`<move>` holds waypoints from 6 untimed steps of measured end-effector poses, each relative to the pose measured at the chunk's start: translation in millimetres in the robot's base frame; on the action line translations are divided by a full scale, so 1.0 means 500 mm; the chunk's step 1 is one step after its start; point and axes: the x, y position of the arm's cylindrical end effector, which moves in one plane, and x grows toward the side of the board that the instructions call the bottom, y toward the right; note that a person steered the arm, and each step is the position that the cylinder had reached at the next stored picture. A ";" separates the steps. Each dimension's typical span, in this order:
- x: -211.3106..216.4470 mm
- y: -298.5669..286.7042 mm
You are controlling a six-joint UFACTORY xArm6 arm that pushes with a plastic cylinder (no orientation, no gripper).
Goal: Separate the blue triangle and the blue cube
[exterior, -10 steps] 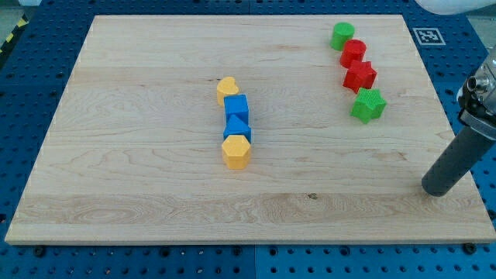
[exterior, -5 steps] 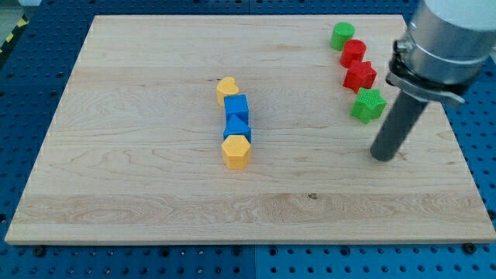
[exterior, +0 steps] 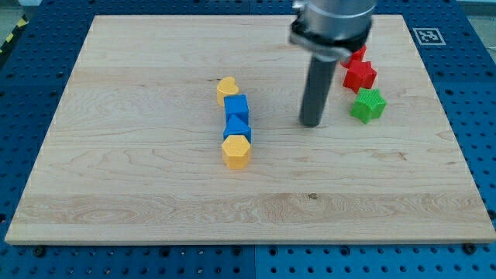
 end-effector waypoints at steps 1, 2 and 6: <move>0.059 -0.076; 0.049 -0.078; -0.038 -0.150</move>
